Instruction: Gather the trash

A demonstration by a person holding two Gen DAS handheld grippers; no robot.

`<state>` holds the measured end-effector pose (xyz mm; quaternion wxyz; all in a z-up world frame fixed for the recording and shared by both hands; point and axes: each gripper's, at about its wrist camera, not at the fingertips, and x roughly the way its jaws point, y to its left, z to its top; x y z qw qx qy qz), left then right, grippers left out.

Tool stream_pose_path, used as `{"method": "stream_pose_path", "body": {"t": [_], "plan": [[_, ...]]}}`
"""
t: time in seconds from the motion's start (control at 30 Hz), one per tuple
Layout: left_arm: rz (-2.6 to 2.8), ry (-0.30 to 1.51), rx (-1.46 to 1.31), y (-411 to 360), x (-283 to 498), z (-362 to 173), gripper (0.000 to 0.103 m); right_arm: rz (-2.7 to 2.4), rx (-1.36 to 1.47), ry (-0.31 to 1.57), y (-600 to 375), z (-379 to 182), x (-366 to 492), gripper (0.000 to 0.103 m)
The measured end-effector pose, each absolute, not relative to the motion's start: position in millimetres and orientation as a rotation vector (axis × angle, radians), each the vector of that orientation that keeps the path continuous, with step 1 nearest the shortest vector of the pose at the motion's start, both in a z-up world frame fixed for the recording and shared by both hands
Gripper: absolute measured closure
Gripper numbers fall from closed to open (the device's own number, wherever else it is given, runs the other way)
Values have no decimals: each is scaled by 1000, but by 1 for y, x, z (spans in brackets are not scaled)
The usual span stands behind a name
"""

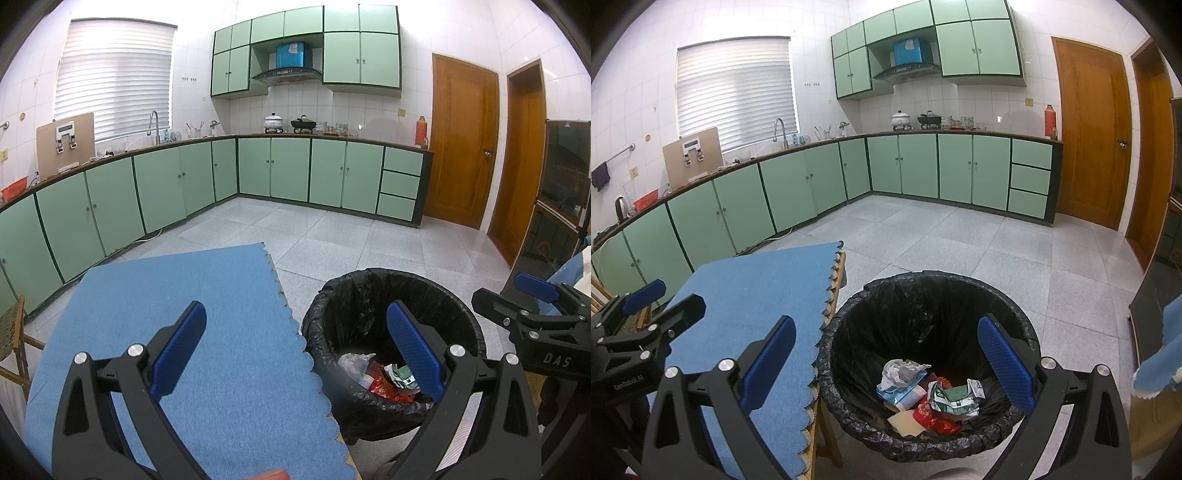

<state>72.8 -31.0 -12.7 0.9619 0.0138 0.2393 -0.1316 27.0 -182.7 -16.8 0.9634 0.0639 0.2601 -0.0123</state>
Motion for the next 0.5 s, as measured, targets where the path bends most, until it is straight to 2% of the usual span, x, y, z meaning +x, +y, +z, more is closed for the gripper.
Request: {"method": "stream_pose_path", "body": {"t": [0.5], "plan": [[-266, 486, 30, -34, 74, -14, 8, -25, 130, 526, -182, -16, 27, 6]]}}
